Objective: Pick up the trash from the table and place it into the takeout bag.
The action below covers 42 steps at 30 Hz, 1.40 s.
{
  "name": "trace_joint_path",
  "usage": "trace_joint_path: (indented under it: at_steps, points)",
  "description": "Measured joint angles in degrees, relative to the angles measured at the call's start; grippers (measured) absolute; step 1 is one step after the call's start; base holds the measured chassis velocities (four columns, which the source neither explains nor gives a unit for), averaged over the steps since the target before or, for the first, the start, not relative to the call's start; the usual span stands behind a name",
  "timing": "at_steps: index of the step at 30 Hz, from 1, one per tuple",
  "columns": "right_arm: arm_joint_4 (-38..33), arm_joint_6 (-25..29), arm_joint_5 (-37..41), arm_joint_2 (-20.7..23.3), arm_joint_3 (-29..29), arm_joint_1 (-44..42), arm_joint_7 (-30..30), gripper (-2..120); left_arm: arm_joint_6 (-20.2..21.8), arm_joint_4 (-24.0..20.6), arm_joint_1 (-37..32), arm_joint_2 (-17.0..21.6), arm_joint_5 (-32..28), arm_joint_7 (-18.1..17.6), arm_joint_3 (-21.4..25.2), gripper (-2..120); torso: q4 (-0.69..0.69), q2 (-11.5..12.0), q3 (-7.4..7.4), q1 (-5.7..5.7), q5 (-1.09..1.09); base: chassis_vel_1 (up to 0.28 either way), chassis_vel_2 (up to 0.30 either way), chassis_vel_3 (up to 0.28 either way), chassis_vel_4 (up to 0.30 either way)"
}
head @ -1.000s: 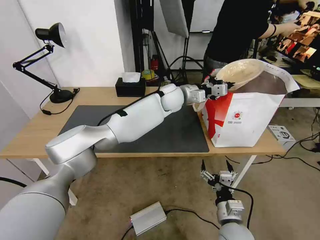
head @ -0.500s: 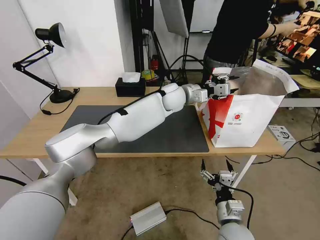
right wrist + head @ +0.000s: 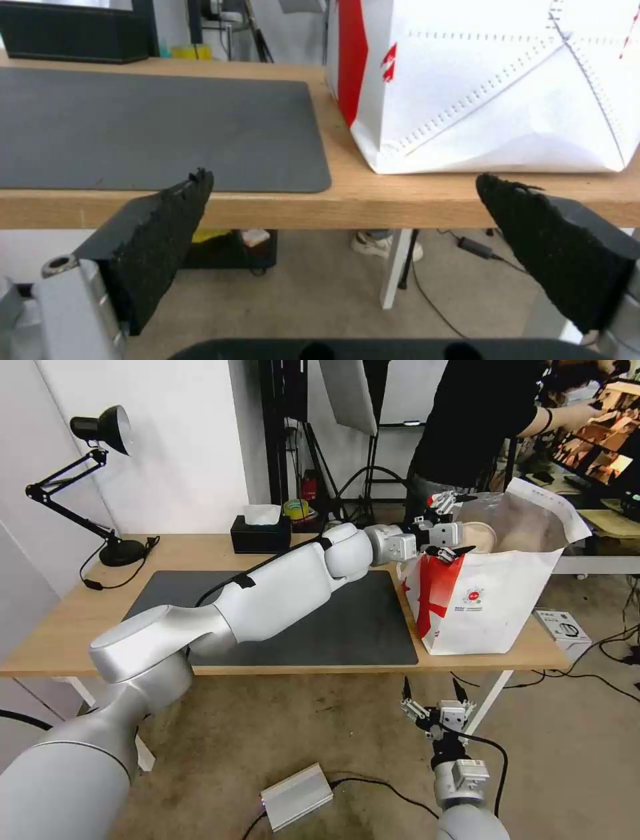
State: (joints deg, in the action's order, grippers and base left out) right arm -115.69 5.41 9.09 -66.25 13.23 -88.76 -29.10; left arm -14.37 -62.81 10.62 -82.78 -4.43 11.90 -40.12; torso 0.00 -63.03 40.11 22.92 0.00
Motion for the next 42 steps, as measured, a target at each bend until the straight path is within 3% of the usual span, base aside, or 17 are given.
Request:
trace_joint_path:
  at_steps: [13,24,28,42]
  points:
    - [0.1,-0.1,0.1,0.1,0.1,0.4,0.0,100,1.3,0.4,1.8,0.5,-1.3,-2.7,4.3,100,0.0,0.0,0.0,0.0,0.0,0.0,0.0,0.0,0.0]
    - [-0.2,-0.2,0.1,0.2,0.2,0.4,0.0,100,2.5,1.9,4.3,2.4,-2.6,-3.8,12.0,100,0.0,0.0,0.0,0.0,-0.01,0.0,0.0,0.0,0.0]
    - [-0.2,-0.3,0.1,0.3,0.4,0.4,0.0,100,3.2,2.2,5.4,4.2,-3.0,-3.8,15.6,100,0.0,0.0,0.0,0.0,-0.01,0.0,0.0,0.0,0.0]
    - [-0.2,-0.3,0.2,0.5,0.5,0.3,0.0,100,7.0,-4.2,7.1,14.1,-9.2,-4.7,17.6,100,-0.01,0.0,0.0,0.0,-0.01,0.0,0.0,0.0,0.0]
